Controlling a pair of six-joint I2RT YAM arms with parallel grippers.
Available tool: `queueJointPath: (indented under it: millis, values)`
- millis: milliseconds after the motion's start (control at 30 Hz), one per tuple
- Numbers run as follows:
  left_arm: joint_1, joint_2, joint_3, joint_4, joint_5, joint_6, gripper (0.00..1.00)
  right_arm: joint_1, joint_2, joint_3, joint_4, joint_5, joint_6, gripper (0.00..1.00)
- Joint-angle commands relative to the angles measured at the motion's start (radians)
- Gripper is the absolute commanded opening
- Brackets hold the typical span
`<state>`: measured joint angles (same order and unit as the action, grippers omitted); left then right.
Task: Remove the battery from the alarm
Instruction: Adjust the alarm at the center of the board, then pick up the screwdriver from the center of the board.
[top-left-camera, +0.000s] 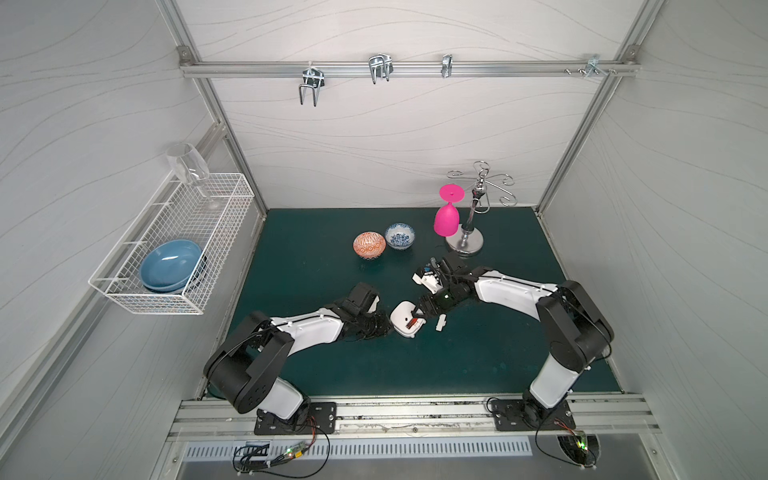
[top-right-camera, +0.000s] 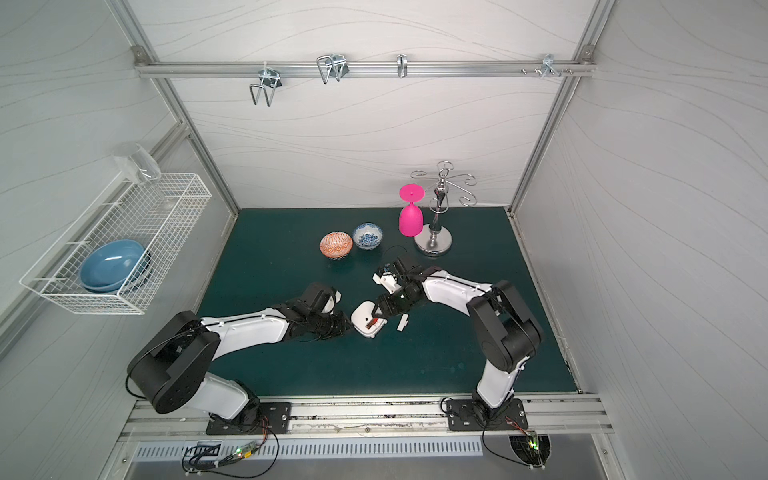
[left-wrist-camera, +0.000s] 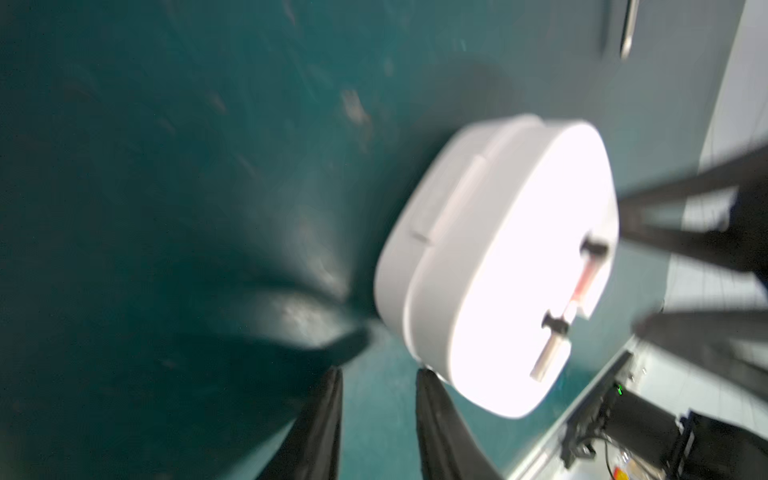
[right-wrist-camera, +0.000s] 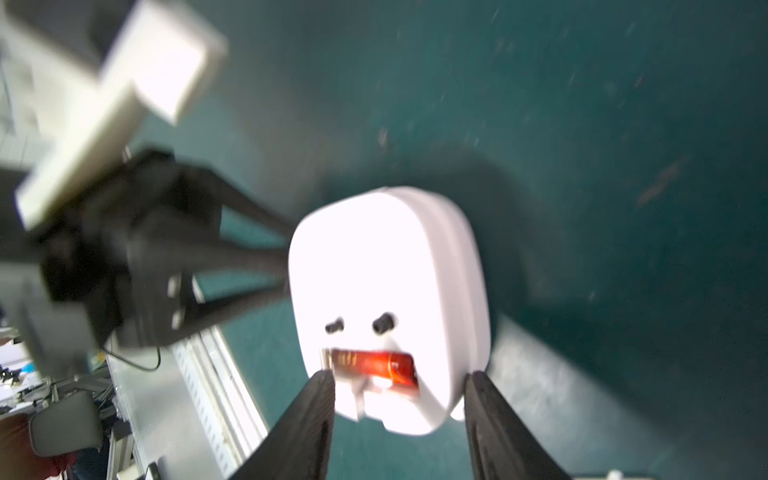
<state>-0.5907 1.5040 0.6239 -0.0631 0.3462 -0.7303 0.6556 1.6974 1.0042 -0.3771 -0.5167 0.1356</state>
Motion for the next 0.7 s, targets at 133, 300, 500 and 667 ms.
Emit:
queueJointPath:
  millis: [133, 300, 500, 667]
  values:
    - [0.011, 0.093, 0.111, 0.051, 0.020, 0.062, 0.36, 0.030, -0.132, -0.072, -0.040, 0.070, 0.062, 0.66]
    - [0.027, 0.043, 0.058, 0.088, 0.001, 0.047, 0.44, -0.084, -0.219, -0.028, -0.127, 0.299, 0.102, 0.79]
    - [0.064, -0.103, -0.003, 0.095, -0.034, 0.043, 0.68, -0.128, -0.072, 0.137, -0.217, 0.561, 0.029, 0.81]
    - [0.078, -0.212, -0.030, 0.069, -0.047, 0.047, 0.80, -0.129, 0.141, 0.309, -0.229, 0.605, 0.008, 0.75]
